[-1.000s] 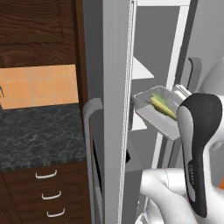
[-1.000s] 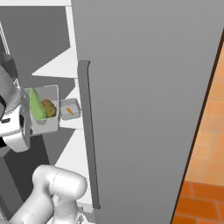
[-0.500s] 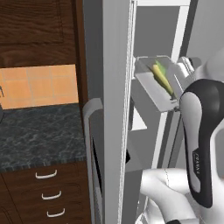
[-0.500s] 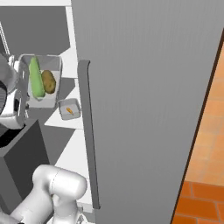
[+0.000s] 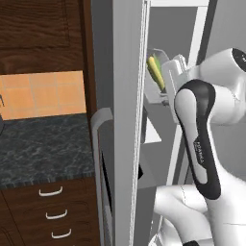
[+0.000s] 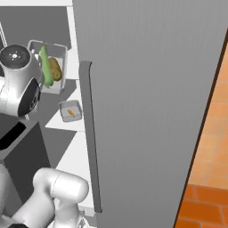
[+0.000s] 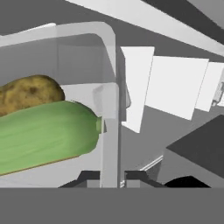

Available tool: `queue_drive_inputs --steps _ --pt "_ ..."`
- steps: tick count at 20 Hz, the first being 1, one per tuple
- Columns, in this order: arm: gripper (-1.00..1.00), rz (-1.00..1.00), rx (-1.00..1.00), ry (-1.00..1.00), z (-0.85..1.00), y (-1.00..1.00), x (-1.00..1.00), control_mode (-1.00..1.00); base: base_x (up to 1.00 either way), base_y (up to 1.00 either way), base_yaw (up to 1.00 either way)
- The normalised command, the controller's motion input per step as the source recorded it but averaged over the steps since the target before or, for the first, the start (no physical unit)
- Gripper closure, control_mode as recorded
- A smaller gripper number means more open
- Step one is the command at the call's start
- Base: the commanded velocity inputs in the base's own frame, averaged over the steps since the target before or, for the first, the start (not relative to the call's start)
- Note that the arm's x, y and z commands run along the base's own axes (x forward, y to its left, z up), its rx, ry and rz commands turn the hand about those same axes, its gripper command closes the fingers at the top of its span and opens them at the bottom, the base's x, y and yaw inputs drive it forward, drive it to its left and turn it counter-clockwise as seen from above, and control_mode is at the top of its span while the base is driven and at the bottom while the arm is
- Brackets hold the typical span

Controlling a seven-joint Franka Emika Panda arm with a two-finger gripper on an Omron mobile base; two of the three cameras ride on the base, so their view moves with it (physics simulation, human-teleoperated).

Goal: Take the meat container that has the shrimp and place it on the second highest rack of the freezer. Then take the vegetable container that has the corn and potato and place it on the highest rack of the freezer.

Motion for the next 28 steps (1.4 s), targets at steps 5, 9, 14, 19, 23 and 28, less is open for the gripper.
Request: queue_drive_inputs --steps 5,9,14,19,23,28 --pt "1.00 0.00 0.00 0.02 0.02 0.17 1.00 -1.00 0.00 0.00 0.00" --pt "1.00 0.00 0.00 0.00 0.00 0.00 1.00 -1.00 0.00 0.00 0.00" --pt "1.00 0.00 0.00 0.00 0.00 0.03 1.00 -1.00 0.00 0.00 0.00" --pt "1.00 0.00 0.00 0.00 0.00 0.00 0.92 -1.00 0.00 0.00 0.00" --pt "1.00 0.00 -0.02 -0.06 0.00 0.04 0.40 -1.00 0.00 0.00 0.00" --pt "1.00 0.00 -0.08 -0.04 -0.11 0.05 0.43 -1.00 0.00 0.00 0.00"
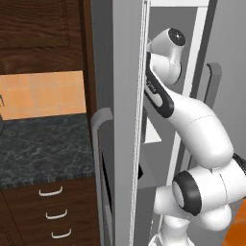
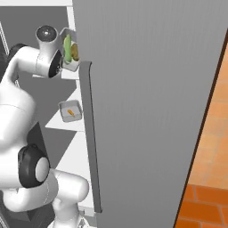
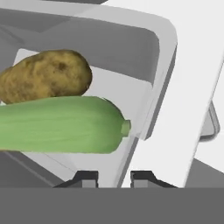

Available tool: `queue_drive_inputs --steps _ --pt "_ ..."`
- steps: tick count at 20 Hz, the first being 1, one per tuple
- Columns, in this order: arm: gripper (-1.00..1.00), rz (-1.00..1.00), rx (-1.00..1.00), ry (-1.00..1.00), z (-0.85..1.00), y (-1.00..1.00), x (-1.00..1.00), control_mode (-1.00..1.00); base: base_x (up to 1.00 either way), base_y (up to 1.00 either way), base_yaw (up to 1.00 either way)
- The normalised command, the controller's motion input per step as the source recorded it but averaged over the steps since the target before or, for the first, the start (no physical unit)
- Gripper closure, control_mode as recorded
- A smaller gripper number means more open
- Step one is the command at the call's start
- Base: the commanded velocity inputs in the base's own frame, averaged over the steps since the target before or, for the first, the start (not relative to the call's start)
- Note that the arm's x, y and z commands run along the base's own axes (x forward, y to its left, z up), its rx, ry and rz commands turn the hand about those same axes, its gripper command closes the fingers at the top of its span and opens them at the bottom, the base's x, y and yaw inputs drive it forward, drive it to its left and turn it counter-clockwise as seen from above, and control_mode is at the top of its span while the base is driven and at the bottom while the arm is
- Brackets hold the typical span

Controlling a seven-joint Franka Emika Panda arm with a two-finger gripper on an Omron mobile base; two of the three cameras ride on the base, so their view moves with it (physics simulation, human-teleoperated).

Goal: Take the meat container that has the shrimp and place it on the second highest rack of the freezer. Then take the vegetable container that has the corn and potato and place it on the highest rack of the freezer.

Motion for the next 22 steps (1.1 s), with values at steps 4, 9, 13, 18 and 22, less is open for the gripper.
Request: queue_drive_inputs --steps 4,9,13,18,22 --pt "-1.00 0.00 -0.06 -0.01 -0.27 0.01 0.59 -1.00 0.00 0.00 0.00" --pt "-1.00 0.02 -0.01 -0.33 0.23 0.00 -0.32 -1.00 0.00 0.00 0.00" --pt "-1.00 0.00 -0.03 -0.39 0.32 0.00 -0.83 -1.00 0.00 0.00 0.00" --pt "-1.00 -0.02 -0.01 -0.13 0.15 -0.23 -1.00 -1.00 0.00 0.00 0.00" --pt "-1.00 -0.09 0.00 0.03 0.20 -0.59 -1.00 -1.00 0.00 0.00 0.00"
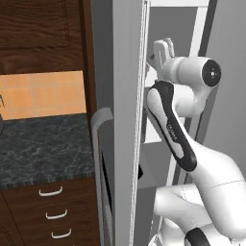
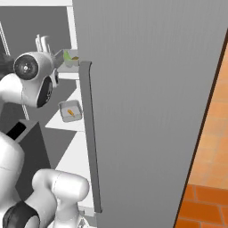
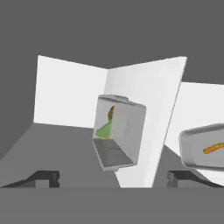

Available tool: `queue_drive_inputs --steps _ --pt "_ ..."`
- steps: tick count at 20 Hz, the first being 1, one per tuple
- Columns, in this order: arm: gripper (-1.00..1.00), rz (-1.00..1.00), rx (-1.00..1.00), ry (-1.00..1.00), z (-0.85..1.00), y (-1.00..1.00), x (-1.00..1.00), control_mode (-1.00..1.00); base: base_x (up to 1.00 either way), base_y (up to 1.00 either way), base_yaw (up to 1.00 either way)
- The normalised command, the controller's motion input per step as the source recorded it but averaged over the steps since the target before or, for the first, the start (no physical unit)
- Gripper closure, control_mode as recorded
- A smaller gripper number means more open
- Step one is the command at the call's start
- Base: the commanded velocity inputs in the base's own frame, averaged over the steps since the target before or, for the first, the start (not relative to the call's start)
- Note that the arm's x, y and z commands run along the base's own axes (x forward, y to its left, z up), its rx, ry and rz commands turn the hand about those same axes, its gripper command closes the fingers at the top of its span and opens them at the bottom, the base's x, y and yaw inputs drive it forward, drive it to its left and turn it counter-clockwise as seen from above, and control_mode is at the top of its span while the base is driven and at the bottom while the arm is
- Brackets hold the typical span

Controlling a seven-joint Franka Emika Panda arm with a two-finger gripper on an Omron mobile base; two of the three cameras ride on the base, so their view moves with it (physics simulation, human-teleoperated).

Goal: Take the meat container that has the shrimp and place it on the second highest rack of the freezer. Then take the vegetable container that has the corn and potato and place it on the highest rack of the freezer.

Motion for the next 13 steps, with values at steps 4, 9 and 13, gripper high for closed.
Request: queue_drive_inputs --steps 4,9,13 --pt "-1.00 -0.12 0.00 0.24 0.00 -0.32 -1.00 -1.00 0.00 0.00 0.00" --pt "-1.00 -0.12 0.00 0.33 0.00 -0.09 -1.00 -1.00 0.00 0.00 0.00" --pt "-1.00 -0.11 0.00 0.49 -0.17 -0.10 -1.00 -1.00 0.00 0.00 0.00"
